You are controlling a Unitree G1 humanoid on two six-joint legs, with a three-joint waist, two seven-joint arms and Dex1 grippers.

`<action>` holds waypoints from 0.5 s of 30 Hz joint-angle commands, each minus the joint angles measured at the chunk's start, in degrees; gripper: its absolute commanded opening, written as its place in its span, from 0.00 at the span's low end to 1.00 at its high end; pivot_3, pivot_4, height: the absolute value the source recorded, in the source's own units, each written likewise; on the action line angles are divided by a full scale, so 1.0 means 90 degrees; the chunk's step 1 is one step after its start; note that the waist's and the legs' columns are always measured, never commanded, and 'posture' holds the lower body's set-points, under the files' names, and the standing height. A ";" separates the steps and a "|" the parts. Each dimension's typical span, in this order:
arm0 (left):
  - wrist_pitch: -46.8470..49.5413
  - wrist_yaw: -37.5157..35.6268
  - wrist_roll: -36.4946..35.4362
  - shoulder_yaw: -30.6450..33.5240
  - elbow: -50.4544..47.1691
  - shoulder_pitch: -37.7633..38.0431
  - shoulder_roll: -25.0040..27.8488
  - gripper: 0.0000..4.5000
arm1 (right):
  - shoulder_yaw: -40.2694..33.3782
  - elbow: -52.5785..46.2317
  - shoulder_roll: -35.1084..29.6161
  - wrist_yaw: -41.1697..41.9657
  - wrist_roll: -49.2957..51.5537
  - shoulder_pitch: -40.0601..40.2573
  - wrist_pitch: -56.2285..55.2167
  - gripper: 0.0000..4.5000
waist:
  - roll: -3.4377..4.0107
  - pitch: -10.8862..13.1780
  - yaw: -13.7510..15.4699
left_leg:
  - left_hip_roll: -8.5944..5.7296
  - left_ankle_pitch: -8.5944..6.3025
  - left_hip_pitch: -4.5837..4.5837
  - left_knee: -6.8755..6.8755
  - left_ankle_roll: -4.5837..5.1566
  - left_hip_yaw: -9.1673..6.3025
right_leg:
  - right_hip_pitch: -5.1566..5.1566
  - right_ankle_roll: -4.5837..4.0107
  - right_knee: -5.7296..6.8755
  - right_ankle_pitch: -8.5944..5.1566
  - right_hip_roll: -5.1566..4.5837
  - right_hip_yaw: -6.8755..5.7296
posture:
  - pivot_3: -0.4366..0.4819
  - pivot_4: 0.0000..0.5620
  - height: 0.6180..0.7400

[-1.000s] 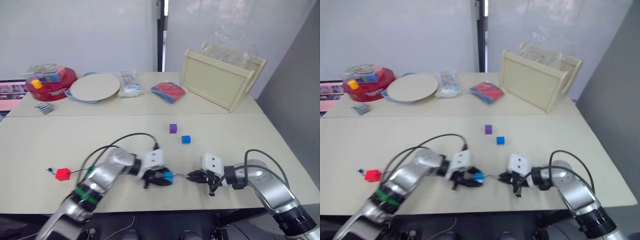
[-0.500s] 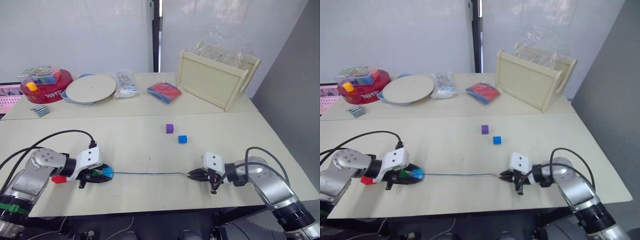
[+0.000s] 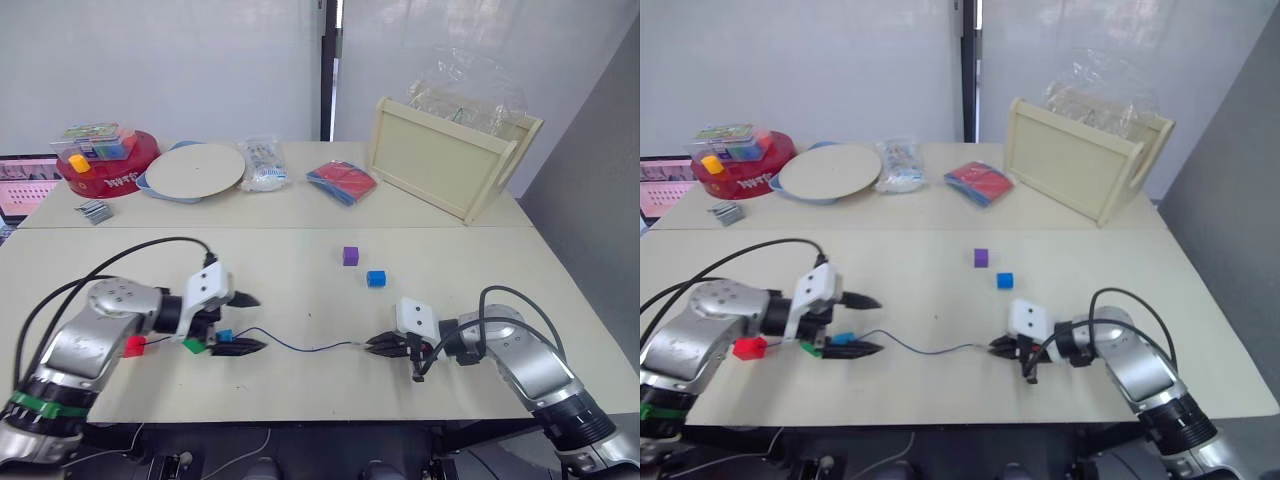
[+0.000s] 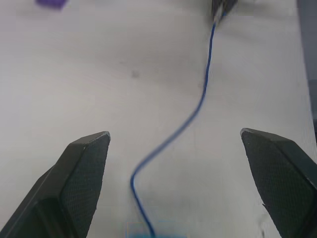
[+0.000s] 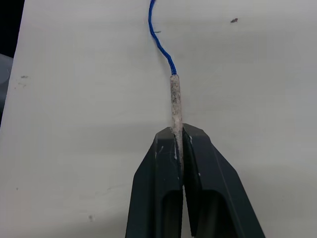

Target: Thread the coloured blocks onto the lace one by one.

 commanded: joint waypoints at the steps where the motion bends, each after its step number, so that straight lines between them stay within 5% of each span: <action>1: -0.0224 0.0252 0.0292 -0.0631 -0.0013 -0.0223 -0.0575 0.99 | 0.0050 -0.0166 0.0066 -0.0037 -0.0052 -0.0118 0.0059 0.00 | 0.0000 0.0000 0.0005 | 0.0000 0.0000 0.0001 0.0000 0.0000 0.0000 | 0.0000 0.0000 0.0001 0.0000 0.0000 0.0000 | 0.48 0.27 1.00; 8: -0.0820 0.0557 0.0892 -0.1561 0.0966 -0.0723 -0.1937 0.99 | 0.0192 -0.0306 0.0101 -0.0081 -0.0203 -0.0153 0.0192 0.00 | -0.0001 0.0000 0.0015 | -0.0001 0.0001 -0.0002 0.0009 -0.0001 -0.0002 | -0.0001 -0.0001 0.0003 0.0000 0.0002 0.0001 | 0.48 0.27 1.00; 15: -0.0945 0.0471 0.1081 -0.1835 0.1190 -0.0733 -0.2242 0.99 | 0.0220 -0.0496 0.0069 -0.0139 -0.0208 -0.0082 0.0364 0.00 | -0.0001 0.0000 0.0005 | -0.0002 0.0001 -0.0003 0.0012 -0.0001 -0.0002 | 0.0000 -0.0001 0.0004 0.0000 0.0002 0.0001 | 0.48 0.27 1.00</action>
